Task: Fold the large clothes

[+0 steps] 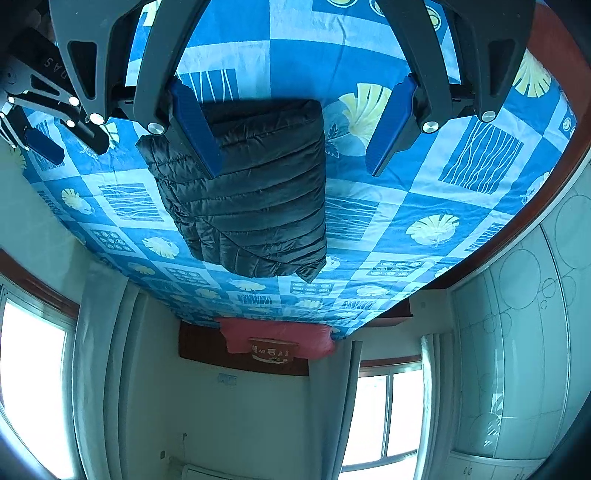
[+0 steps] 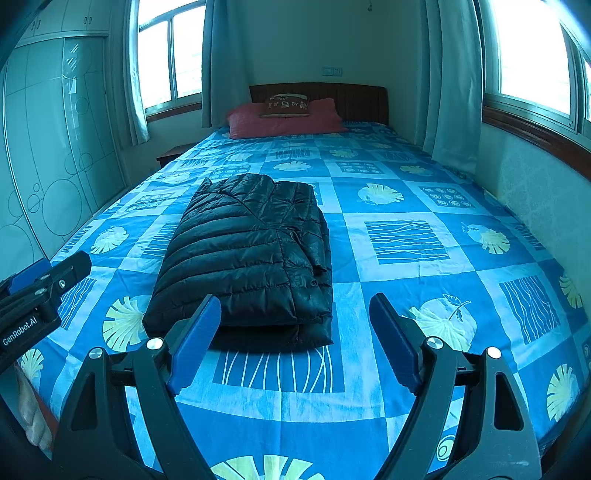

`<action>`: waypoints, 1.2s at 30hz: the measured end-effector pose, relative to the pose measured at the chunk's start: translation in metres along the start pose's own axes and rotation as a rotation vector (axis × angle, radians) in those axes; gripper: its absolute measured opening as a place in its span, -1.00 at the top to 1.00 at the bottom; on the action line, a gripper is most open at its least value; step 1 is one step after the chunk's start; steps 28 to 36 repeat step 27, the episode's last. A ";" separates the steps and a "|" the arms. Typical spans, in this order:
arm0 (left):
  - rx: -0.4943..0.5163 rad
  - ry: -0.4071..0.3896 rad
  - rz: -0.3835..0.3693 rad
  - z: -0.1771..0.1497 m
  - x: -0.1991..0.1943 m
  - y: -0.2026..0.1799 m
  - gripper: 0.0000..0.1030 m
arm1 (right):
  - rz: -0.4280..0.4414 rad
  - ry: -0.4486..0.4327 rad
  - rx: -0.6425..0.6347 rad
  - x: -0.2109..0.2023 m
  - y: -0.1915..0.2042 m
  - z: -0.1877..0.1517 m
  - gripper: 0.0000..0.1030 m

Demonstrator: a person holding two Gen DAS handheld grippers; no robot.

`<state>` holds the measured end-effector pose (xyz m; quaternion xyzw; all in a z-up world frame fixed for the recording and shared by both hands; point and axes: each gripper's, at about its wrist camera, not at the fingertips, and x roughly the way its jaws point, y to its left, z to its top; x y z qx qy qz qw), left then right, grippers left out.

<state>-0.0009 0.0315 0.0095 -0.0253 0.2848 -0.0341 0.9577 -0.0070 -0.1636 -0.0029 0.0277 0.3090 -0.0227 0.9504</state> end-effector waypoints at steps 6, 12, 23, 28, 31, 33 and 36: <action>0.016 0.013 -0.010 0.000 0.004 -0.003 -0.69 | 0.002 0.007 0.001 0.002 -0.001 -0.002 -0.60; -0.030 0.024 0.019 -0.003 0.007 0.002 -0.70 | 0.004 0.013 0.007 0.005 -0.005 -0.003 -0.60; -0.021 0.014 0.024 -0.002 0.017 0.007 -0.70 | 0.003 0.023 0.028 0.015 -0.015 -0.004 -0.60; -0.034 0.068 0.012 -0.004 0.036 0.014 -0.70 | -0.008 0.027 0.056 0.027 -0.028 -0.005 -0.75; -0.034 0.068 0.012 -0.004 0.036 0.014 -0.70 | -0.008 0.027 0.056 0.027 -0.028 -0.005 -0.75; -0.034 0.068 0.012 -0.004 0.036 0.014 -0.70 | -0.008 0.027 0.056 0.027 -0.028 -0.005 -0.75; -0.034 0.068 0.012 -0.004 0.036 0.014 -0.70 | -0.008 0.027 0.056 0.027 -0.028 -0.005 -0.75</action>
